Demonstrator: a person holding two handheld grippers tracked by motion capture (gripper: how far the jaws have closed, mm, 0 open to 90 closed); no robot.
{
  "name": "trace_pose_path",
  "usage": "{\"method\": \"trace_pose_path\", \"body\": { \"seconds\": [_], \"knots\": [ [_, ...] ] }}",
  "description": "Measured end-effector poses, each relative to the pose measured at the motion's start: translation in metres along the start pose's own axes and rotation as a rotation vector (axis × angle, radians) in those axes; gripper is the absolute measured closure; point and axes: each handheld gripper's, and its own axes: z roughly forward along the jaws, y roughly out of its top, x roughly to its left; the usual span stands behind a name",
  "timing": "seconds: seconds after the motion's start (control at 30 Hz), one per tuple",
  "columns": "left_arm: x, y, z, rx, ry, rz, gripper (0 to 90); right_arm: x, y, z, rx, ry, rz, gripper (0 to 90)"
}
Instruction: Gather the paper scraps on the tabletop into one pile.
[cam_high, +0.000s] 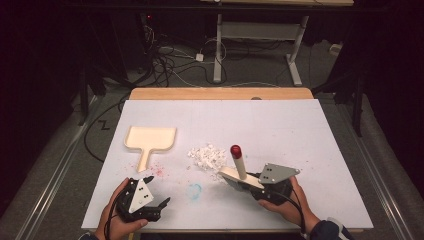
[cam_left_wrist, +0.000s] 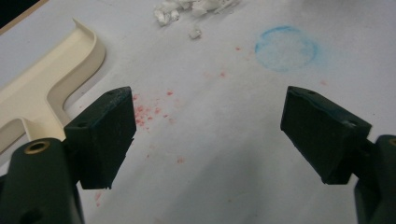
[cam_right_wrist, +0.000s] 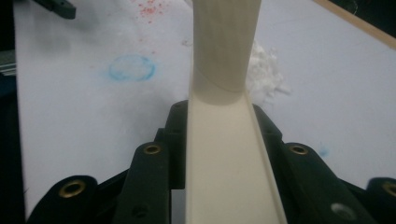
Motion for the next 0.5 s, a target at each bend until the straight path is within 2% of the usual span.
{"method": "trace_pose_path", "body": {
  "seconds": [0.17, 0.27, 0.37, 0.5],
  "knots": [
    [0.001, 0.000, 0.001, 0.000, -0.004, -0.005, 17.0, -0.005, 0.018, 0.025, -0.048, -0.002, -0.010, 67.8],
    [0.001, -0.001, 0.000, 0.003, -0.005, 0.000, 17.0, -0.006, 0.025, 0.034, -0.073, -0.009, -0.009, 67.8],
    [0.001, -0.001, 0.000, -0.004, -0.004, -0.004, 17.0, -0.008, 0.026, 0.028, -0.091, -0.015, -0.003, 67.7],
    [0.001, -0.001, -0.001, 0.001, -0.001, -0.002, 17.0, -0.013, 0.024, 0.003, -0.134, -0.017, 0.036, 67.6]
  ]
}}
